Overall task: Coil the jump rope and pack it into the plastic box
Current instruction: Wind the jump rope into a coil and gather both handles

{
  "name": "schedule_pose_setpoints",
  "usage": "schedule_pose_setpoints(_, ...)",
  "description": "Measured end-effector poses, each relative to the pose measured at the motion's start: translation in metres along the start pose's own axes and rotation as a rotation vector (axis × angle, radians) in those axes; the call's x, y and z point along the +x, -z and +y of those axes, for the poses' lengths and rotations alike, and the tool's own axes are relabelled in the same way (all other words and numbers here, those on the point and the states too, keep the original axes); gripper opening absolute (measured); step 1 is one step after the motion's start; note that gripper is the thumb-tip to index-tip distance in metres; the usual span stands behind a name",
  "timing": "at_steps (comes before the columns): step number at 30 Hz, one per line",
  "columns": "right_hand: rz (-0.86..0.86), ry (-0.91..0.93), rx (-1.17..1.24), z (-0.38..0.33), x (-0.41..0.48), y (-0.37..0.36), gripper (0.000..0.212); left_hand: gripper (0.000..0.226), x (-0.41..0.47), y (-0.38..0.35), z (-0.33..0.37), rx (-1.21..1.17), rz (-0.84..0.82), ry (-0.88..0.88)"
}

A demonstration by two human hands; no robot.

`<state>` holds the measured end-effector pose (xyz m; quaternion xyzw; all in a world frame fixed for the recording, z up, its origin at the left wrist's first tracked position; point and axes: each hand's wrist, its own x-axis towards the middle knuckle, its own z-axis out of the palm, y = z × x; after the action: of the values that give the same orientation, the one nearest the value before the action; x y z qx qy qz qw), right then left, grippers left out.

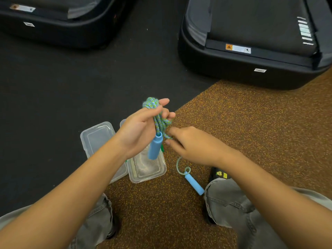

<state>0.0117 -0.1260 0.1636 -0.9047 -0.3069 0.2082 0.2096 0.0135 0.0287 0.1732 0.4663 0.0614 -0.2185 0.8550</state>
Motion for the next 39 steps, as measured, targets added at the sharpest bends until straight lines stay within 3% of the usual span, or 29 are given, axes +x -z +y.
schedule_pose_setpoints(4, 0.052, 0.041, -0.003, 0.000, -0.003, 0.006, 0.019, 0.021, 0.001, -0.004, -0.008, 0.257, 0.070, 0.001)
schedule_pose_setpoints(7, 0.112, 0.094, 0.027, -0.001, -0.004, 0.011, 0.016, 0.038, 0.002, 0.003, -0.012, 0.650, 0.105, 0.043)
schedule_pose_setpoints(13, 0.181, 0.118, 0.116, 0.006, -0.004, 0.026, 0.016, 0.043, -0.002, -0.001, -0.012, 0.850, -0.091, 0.047)
schedule_pose_setpoints(19, 0.268, 0.089, 0.189, 0.007, -0.005, 0.033, 0.017, 0.052, -0.003, 0.000, -0.004, 0.711, -0.180, 0.116)
schedule_pose_setpoints(25, 0.359, 0.057, 0.261, 0.013, 0.000, 0.033, 0.022, 0.041, -0.008, -0.003, -0.003, 0.465, -0.245, 0.164)
schedule_pose_setpoints(30, 0.315, 0.066, 0.261, 0.009, 0.002, 0.023, 0.016, 0.047, -0.009, -0.006, 0.001, 0.190, -0.185, 0.169)
schedule_pose_setpoints(39, 0.147, -0.032, 0.222, 0.003, 0.002, 0.011, 0.025, 0.039, -0.002, -0.004, 0.005, -0.182, -0.062, 0.139)
